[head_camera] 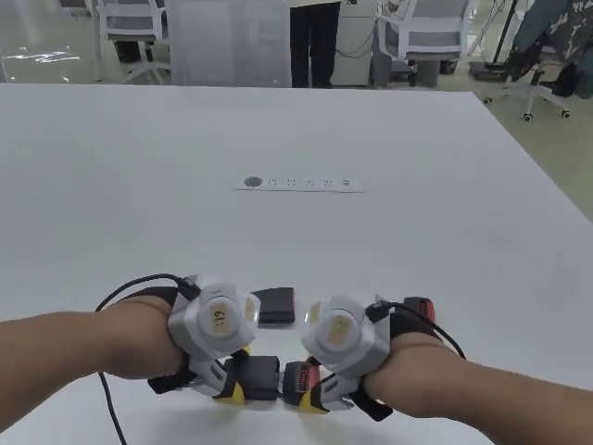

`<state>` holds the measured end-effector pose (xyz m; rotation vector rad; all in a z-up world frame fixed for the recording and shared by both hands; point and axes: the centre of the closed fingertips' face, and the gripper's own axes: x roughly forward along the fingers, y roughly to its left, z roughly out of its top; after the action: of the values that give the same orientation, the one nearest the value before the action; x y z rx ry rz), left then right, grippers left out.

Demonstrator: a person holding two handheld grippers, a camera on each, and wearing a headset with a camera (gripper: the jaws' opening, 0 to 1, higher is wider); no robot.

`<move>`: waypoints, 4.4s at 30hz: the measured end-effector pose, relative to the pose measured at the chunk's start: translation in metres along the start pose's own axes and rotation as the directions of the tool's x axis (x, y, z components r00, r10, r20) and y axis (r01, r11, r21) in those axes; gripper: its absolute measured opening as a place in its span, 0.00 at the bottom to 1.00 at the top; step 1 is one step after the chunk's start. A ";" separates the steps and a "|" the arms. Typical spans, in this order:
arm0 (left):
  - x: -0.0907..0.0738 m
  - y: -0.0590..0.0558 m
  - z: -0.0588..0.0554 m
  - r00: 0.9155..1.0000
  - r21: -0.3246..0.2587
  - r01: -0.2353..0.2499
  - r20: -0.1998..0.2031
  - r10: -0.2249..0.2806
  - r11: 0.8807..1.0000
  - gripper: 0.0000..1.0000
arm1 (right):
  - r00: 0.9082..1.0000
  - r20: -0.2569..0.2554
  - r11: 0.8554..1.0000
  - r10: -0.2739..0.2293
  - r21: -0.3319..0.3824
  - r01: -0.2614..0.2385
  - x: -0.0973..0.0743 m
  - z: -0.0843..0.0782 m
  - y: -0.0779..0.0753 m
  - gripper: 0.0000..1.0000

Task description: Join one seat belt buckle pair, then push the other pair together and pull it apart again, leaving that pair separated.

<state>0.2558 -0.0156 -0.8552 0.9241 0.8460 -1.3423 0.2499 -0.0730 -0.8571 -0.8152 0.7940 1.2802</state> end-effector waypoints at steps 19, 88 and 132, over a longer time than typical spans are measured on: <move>-0.002 -0.005 -0.002 1.000 -0.001 -0.011 0.010 0.011 1.000 0.32 | 1.000 0.028 0.999 0.004 -0.037 -0.003 -0.004 -0.002 0.002 0.31; -0.019 0.104 0.022 0.981 0.025 -0.195 0.009 0.195 0.981 0.68 | 0.991 0.008 0.991 -0.132 -0.011 0.132 -0.075 -0.066 -0.088 0.38; 0.010 0.098 0.016 0.998 0.038 0.011 -0.062 -0.008 0.999 0.33 | 0.992 -0.091 0.997 -0.083 0.001 0.083 -0.076 -0.135 -0.125 0.32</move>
<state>0.3542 -0.0339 -0.8517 0.9973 0.8755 -1.3478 0.3576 -0.2402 -0.8486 -0.8984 0.8271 1.1737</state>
